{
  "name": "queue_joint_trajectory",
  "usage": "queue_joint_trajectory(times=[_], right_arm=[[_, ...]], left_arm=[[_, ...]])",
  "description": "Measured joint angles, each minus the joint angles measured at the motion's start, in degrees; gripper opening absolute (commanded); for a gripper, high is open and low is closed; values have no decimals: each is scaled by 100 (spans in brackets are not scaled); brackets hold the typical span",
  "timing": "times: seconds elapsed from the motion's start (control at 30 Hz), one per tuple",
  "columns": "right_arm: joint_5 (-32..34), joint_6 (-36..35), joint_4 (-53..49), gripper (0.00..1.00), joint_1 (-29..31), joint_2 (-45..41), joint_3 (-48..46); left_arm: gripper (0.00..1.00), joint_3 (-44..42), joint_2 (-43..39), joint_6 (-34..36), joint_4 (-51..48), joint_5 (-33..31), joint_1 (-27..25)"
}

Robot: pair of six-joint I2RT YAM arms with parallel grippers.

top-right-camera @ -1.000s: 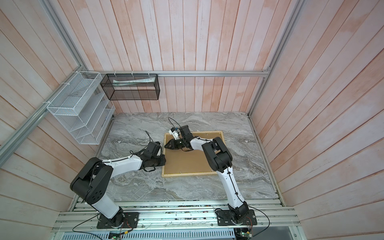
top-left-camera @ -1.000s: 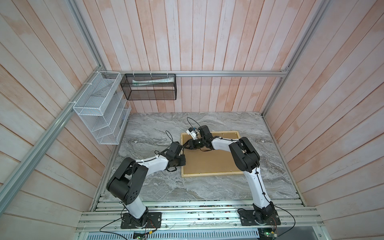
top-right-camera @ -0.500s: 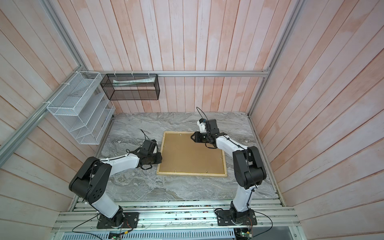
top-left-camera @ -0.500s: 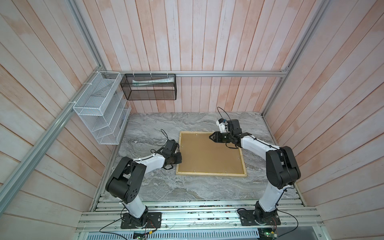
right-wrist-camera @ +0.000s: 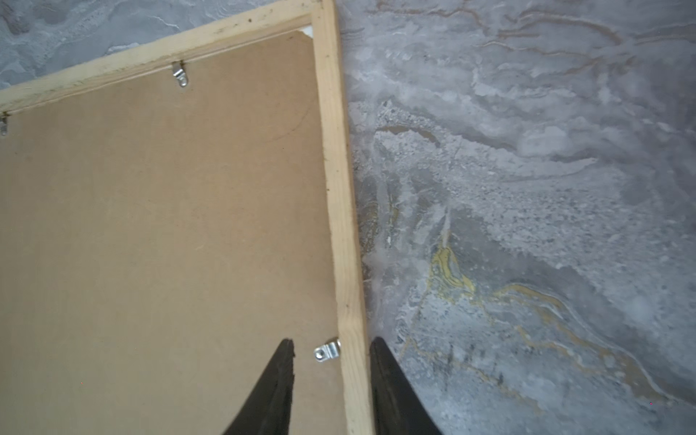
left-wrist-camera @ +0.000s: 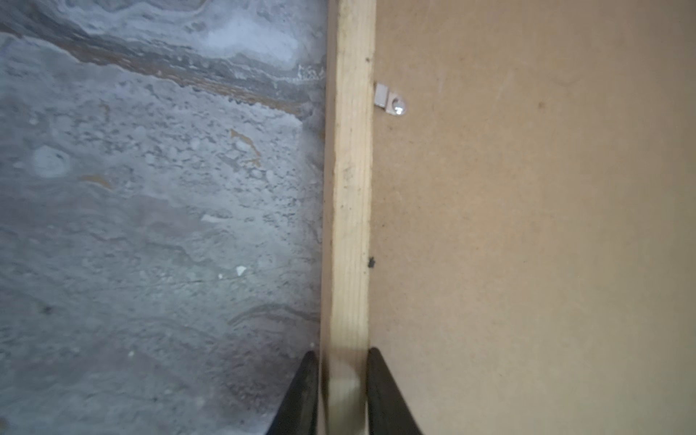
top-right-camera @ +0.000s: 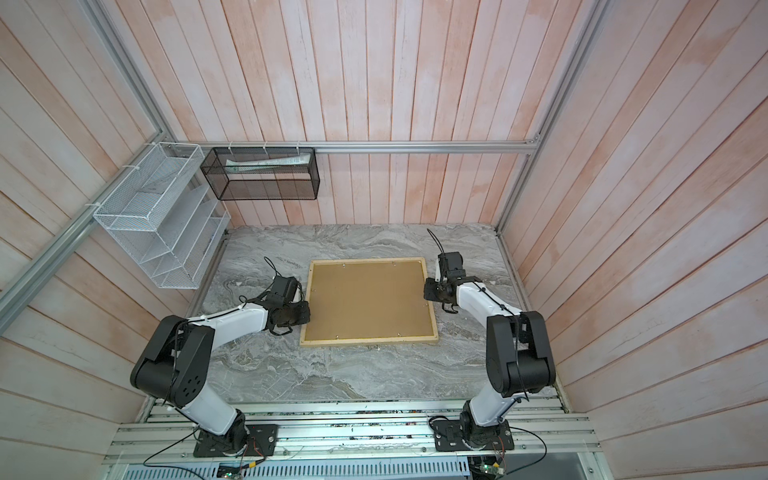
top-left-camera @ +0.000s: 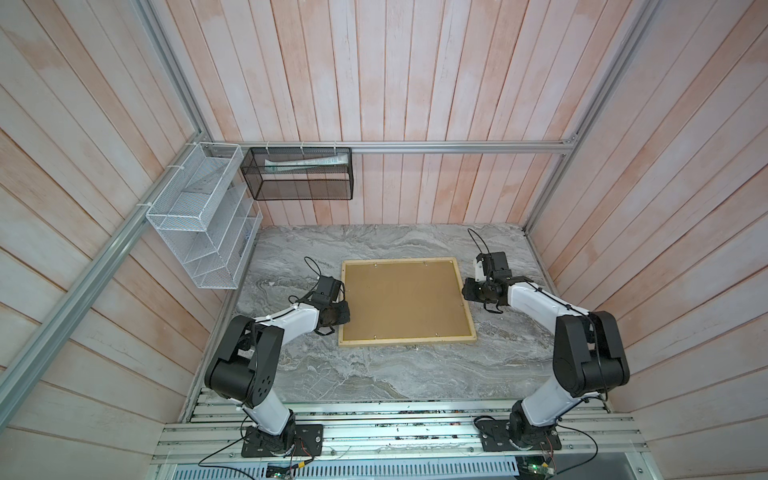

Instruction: Put the photo into the frame

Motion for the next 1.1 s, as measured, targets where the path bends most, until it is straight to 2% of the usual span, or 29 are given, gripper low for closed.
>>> queue_joint_trajectory(times=[0.27,0.5,0.87,1.1], right_arm=[[136,-22,-35,35,-61,-214,-227],[162,-105,-114,35,-105,-455,-332],[164,-122,-354,34,-129,-496,-511],[-2,-105,-402,33,-79,-496,-557]], left_arm=[[44,42,-229,11,-271,-92,24],[49,-90,-1331,-46,-280,-111,24],[51,-968,-2647,-138,136,192,13],[51,-1473,-3333,-223,487,275,-293]])
